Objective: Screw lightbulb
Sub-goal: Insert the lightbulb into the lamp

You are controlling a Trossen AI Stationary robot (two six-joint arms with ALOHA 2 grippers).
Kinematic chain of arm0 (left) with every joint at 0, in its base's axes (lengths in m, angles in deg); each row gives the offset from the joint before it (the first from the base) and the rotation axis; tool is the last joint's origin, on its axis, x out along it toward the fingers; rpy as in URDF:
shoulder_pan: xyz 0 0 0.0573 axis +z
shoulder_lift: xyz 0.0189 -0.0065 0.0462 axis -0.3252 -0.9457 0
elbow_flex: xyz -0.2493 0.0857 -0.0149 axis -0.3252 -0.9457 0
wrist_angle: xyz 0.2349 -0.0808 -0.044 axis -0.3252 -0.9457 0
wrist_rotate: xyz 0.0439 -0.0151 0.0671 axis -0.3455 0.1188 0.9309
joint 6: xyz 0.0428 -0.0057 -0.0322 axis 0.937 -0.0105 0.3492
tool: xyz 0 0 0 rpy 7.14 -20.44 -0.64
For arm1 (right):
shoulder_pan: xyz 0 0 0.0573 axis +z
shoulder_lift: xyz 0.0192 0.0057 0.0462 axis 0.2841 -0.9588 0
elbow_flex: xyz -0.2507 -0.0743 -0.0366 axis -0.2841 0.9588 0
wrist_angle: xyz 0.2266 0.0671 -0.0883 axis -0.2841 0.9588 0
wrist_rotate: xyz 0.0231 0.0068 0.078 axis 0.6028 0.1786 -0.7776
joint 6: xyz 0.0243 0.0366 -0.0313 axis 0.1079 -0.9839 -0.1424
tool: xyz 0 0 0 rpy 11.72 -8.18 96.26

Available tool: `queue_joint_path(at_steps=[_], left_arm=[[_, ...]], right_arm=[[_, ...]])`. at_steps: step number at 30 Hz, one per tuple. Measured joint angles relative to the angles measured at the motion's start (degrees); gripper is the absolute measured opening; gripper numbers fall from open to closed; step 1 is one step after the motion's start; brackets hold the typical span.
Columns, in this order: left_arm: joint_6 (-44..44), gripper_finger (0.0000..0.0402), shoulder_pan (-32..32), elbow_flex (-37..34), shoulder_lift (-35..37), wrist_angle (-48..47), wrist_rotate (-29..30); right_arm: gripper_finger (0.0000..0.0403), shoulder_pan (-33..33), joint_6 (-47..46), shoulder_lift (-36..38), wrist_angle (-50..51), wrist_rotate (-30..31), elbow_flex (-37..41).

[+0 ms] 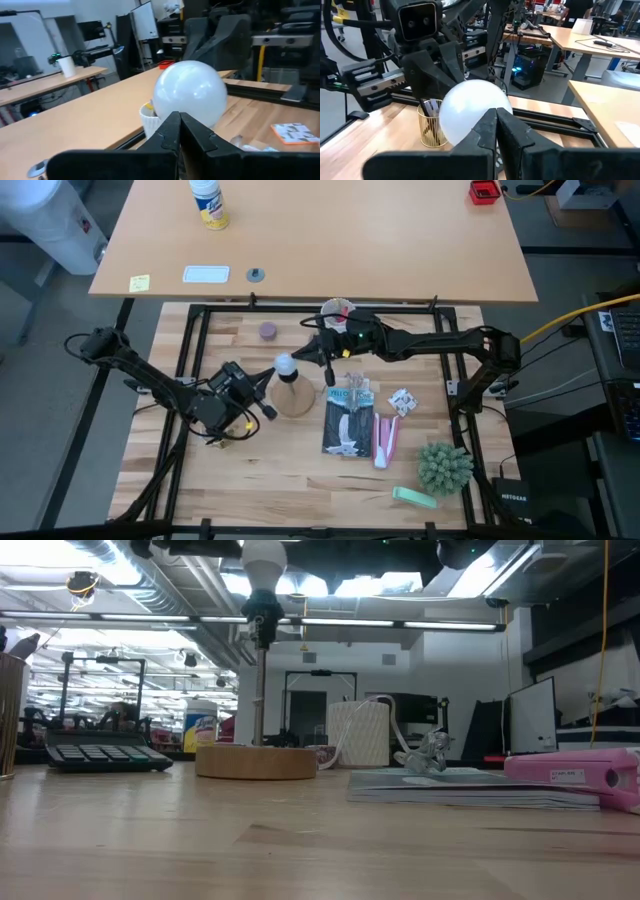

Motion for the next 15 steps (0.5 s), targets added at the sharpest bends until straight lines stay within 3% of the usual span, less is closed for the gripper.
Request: queue_joint_path(at_steps=[8,15], left_arm=[[0.58,0.0001,0.45,0.04,0.01,-0.15,2.97],[0.85,0.0001,0.76,0.04,-0.01,-0.59,3.31]], right_arm=[[0.0017,0.94,-1.64,-0.4,0.9,-5.49,0.1],[0.0017,2.9,-0.02,-0.27,0.22,-3.92,0.09]])
